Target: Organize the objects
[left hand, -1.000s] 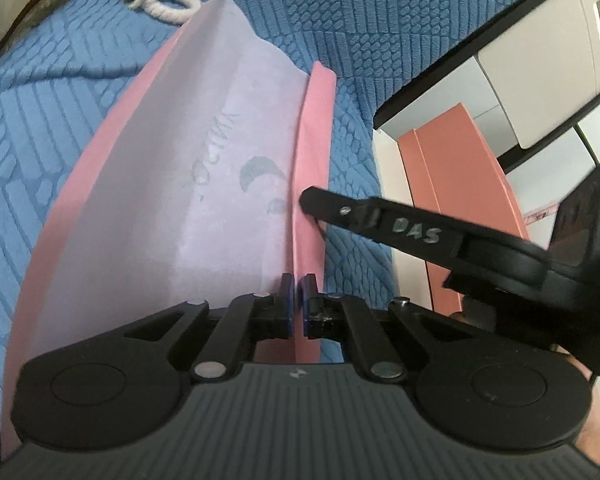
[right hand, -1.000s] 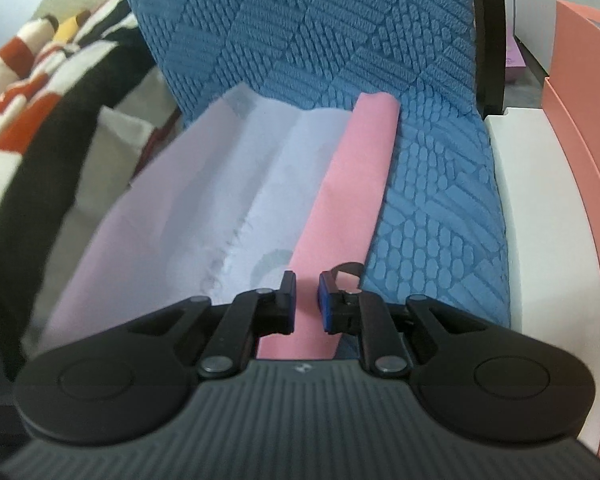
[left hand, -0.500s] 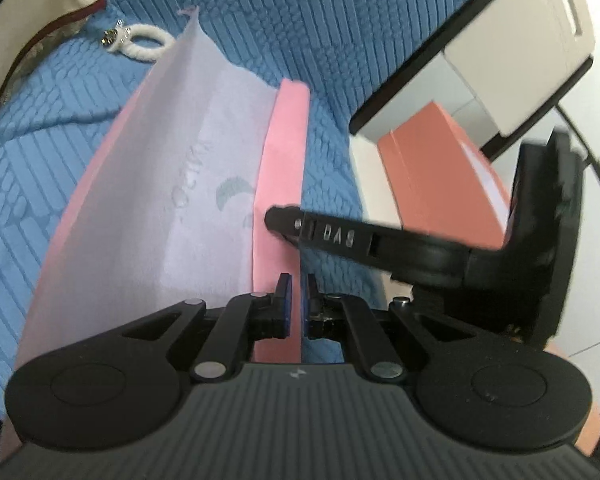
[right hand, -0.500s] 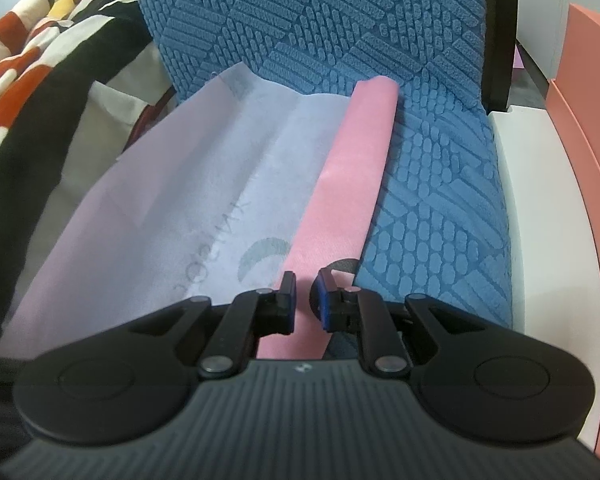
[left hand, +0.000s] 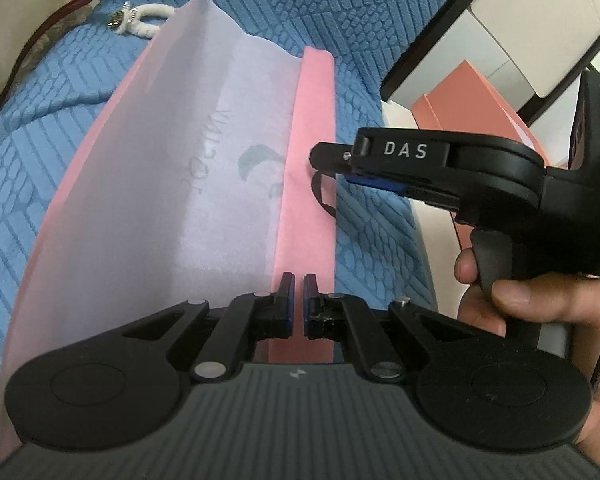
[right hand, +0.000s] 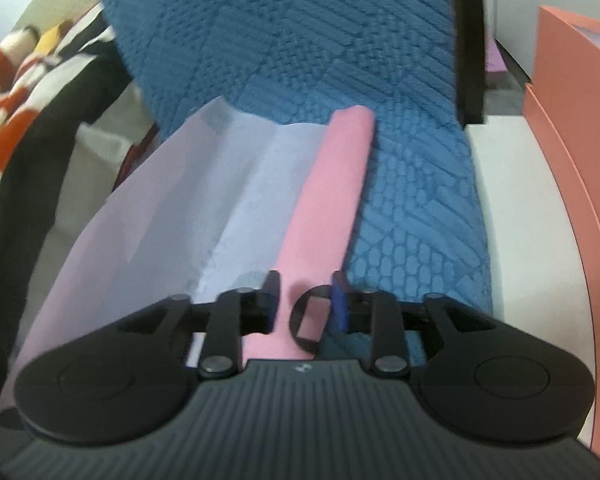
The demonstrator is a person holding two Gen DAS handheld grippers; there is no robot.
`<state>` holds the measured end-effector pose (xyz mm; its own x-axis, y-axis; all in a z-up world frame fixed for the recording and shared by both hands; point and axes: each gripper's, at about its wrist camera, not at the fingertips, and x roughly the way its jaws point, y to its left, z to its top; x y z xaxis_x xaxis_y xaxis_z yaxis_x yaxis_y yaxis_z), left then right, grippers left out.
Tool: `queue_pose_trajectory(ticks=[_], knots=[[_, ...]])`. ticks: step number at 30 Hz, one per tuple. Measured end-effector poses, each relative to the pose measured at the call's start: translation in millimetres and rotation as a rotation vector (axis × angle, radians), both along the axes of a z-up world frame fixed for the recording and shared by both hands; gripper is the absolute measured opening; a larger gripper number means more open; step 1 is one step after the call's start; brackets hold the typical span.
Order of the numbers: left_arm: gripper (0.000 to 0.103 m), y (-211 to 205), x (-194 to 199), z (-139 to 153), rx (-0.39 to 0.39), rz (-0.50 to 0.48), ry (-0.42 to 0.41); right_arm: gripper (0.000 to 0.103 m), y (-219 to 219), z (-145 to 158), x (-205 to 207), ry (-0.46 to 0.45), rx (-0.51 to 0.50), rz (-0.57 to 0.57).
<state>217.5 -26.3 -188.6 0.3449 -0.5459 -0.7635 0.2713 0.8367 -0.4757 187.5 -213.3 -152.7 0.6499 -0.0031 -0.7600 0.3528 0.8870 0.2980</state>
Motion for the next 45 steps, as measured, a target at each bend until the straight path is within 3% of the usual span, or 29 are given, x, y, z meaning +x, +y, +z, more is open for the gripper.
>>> queue_pose_trajectory(ticks=[7,11,14,16,19,27,31,34,38,45], knots=[[0.004,0.7,0.1,0.6,-0.005,0.033,-0.011,0.035,-11.2,-10.7,-2.5,-0.003,0.119,-0.043],[0.005,7.2,1.3,-0.5,-0.016,0.060,-0.007,0.036,-17.9,-13.5,-5.8,-0.011,0.248,-0.048],[0.004,10.2,2.4,-1.3,-0.015,0.079,-0.004,0.028,-19.6,-17.1,-9.1,-0.015,0.331,-0.067],[0.005,11.0,2.6,-2.0,-0.025,0.087,-0.001,0.015,-19.4,-19.1,-10.5,-0.014,0.379,-0.064],[0.005,9.2,1.5,-2.7,-0.039,0.086,-0.004,0.009,-14.7,-14.9,-10.7,-0.010,0.340,-0.041],[0.005,3.8,-4.3,7.9,-0.110,0.054,-0.040,0.007,-18.4,-9.8,-14.8,-0.009,0.301,-0.031],[0.024,-4.4,-11.5,14.4,-0.129,0.016,-0.060,0.007,-21.4,-8.2,-17.5,-0.006,0.298,-0.037],[0.028,-12.4,-17.3,16.9,-0.123,-0.018,-0.073,0.007,-21.4,-6.2,-18.5,0.001,0.283,-0.032],[0.037,-25.8,-26.9,17.1,-0.059,-0.053,-0.107,0.007,-23.3,-4.2,-22.3,0.006,0.277,-0.035],[0.037,-48.3,-38.1,11.3,0.110,-0.096,-0.159,0.007,-32.7,-3.9,-32.4,0.007,0.301,-0.062]])
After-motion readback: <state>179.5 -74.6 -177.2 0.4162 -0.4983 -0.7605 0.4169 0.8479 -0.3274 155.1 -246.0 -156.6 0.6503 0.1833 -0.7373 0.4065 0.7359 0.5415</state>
